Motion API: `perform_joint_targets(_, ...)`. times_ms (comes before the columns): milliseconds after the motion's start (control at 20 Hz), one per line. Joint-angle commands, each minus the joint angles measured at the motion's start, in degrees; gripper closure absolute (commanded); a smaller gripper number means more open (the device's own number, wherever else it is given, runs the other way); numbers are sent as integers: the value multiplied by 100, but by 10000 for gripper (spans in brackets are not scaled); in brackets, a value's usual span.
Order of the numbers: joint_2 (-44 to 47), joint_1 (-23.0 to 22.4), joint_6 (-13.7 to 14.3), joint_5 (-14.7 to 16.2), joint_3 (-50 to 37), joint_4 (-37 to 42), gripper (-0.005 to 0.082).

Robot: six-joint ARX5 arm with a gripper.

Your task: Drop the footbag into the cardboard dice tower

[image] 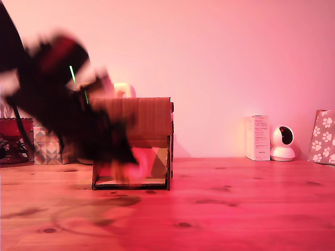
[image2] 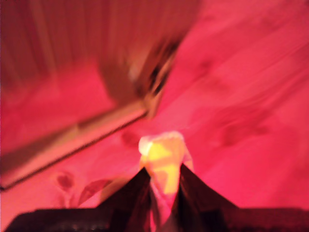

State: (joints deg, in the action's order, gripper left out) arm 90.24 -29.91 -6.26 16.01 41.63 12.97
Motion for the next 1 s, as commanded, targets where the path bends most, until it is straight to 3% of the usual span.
perform_joint_targets(0, -341, -9, 26, 28, -17, -262, 700)
perform_joint_targets(250, -1541, -9, 28, 17, -17, -595, 700)
perform_joint_targets(450, -2081, -2, 284, -48, -15, 42, 700)
perform_joint_targets(650, -2041, 15, 538, -522, 92, 754, 700)
perform_joint_targets(950, -1316, 378, 535, -487, 1241, 28, 694)
